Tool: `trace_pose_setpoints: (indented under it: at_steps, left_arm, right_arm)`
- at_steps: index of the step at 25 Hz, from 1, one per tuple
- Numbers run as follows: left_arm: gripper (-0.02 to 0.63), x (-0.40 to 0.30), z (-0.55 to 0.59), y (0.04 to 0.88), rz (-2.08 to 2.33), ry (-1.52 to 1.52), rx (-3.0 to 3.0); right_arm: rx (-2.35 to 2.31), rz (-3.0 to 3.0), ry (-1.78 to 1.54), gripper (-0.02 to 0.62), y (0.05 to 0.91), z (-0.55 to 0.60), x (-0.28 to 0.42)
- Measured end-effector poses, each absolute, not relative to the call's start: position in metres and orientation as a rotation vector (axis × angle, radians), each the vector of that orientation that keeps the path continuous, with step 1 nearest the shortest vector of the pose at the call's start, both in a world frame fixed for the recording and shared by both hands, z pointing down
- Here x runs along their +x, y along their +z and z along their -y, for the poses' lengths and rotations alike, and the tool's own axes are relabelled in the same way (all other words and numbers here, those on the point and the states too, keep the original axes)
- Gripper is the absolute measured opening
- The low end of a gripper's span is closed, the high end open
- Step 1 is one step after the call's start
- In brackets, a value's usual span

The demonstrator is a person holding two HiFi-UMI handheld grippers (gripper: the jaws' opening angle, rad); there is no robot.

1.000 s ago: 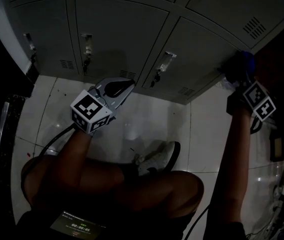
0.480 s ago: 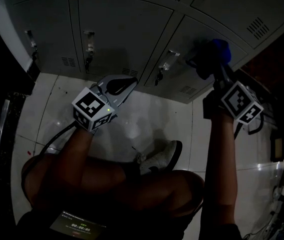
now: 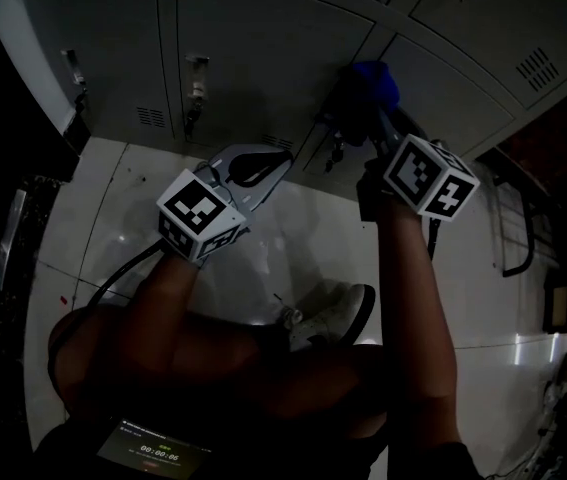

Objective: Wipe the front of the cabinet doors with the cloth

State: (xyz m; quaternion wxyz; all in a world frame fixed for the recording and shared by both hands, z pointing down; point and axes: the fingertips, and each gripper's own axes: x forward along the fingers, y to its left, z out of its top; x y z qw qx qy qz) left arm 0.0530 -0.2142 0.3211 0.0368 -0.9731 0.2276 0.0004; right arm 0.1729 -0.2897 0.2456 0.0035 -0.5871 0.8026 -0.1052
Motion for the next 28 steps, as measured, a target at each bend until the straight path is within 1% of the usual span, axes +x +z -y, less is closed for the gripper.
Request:
trace_pose_setpoints:
  at_steps: [6, 22, 28]
  left_arm:
    - [0.006, 0.052, 0.215, 0.323, -0.701, 0.005, -2.994]
    - [0.005, 0.055, 0.215, 0.33, -0.697, -0.032, -3.004]
    - [0.005, 0.057, 0.216, 0.336, -0.689, -0.063, -2.997]
  right_arm:
    - [-1.864, -2.515, -0.318, 0.08, 0.248, 0.292, 0.185]
    - [-2.046, -2.417, -0.28, 0.08, 0.249, 0.266, 0.286]
    - [-2.132, -2.318, -0.273, 0.08, 0.245, 0.251, 0.337]
